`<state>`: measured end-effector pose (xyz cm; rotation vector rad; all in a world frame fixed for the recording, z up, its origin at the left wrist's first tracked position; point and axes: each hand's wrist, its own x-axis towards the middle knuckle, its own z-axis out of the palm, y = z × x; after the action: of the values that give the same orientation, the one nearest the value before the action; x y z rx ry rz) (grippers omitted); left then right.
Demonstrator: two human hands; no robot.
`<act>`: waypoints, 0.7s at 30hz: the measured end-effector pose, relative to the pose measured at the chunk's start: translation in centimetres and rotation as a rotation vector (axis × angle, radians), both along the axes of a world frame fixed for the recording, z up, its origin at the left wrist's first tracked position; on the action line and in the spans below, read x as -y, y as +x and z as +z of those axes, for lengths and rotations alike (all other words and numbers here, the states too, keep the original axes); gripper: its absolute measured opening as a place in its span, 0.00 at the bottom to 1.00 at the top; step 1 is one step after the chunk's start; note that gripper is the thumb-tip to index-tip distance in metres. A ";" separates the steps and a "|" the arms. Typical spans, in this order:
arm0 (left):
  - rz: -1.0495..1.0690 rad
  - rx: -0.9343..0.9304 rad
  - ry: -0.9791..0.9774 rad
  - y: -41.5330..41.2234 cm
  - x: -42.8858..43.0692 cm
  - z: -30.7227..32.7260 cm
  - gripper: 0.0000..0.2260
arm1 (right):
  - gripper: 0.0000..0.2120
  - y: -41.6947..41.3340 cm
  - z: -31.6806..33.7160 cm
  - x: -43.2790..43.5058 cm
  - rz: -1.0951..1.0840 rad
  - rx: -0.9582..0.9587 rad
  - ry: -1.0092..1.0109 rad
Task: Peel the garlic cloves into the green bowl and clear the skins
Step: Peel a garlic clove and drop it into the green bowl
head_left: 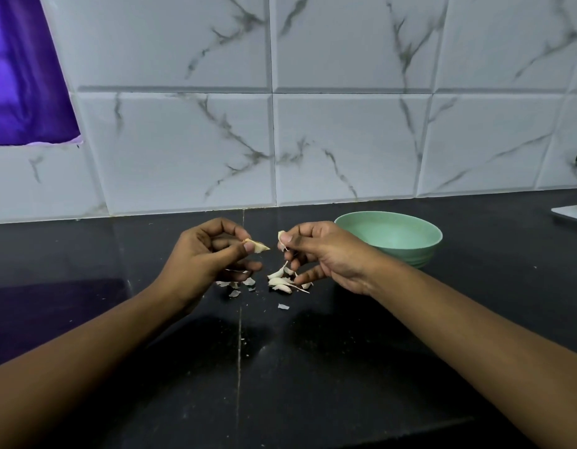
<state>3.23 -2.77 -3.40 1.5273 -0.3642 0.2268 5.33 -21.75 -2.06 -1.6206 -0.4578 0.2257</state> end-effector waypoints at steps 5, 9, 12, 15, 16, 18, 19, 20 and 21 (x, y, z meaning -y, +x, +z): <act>-0.033 -0.012 0.034 0.2 0.1 -0.3 0.08 | 0.04 0.7 -0.8 0.4 -0.184 0.333 -0.538; -0.057 -0.013 0.070 0.4 0.2 -0.7 0.10 | 0.04 0.9 -1.2 0.2 -0.184 0.388 -0.686; -0.034 -0.012 0.082 0.6 -0.1 -0.7 0.08 | 0.08 1.0 -1.2 0.4 -0.217 0.386 -0.682; 0.008 -0.038 0.102 0.8 -0.4 -0.7 0.07 | 0.10 1.2 -1.3 0.5 -0.242 0.416 -0.697; 0.018 -0.047 0.112 0.8 -0.5 -0.7 0.06 | 0.10 1.2 -1.3 0.5 -0.241 0.440 -0.723; 0.029 -0.063 0.141 0.8 -0.5 -0.7 0.05 | 0.08 1.2 -1.3 0.3 -0.211 0.515 -0.811; 0.033 -0.066 0.159 0.8 -0.5 -0.7 0.05 | 0.08 1.0 -1.2 0.2 -0.185 0.559 -0.873; 0.037 -0.068 0.177 0.8 -0.4 -0.7 0.04 | 0.08 1.0 -1.2 0.1 -0.160 0.601 -0.937; 0.042 -0.067 0.192 0.8 -0.4 -0.7 0.04 | 0.09 1.0 -1.2 0.1 -0.144 0.632 -0.982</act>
<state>4.00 -2.40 -4.08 1.7282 -0.3075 0.1770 6.30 -21.81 -3.30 -2.6947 -0.7704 -0.2327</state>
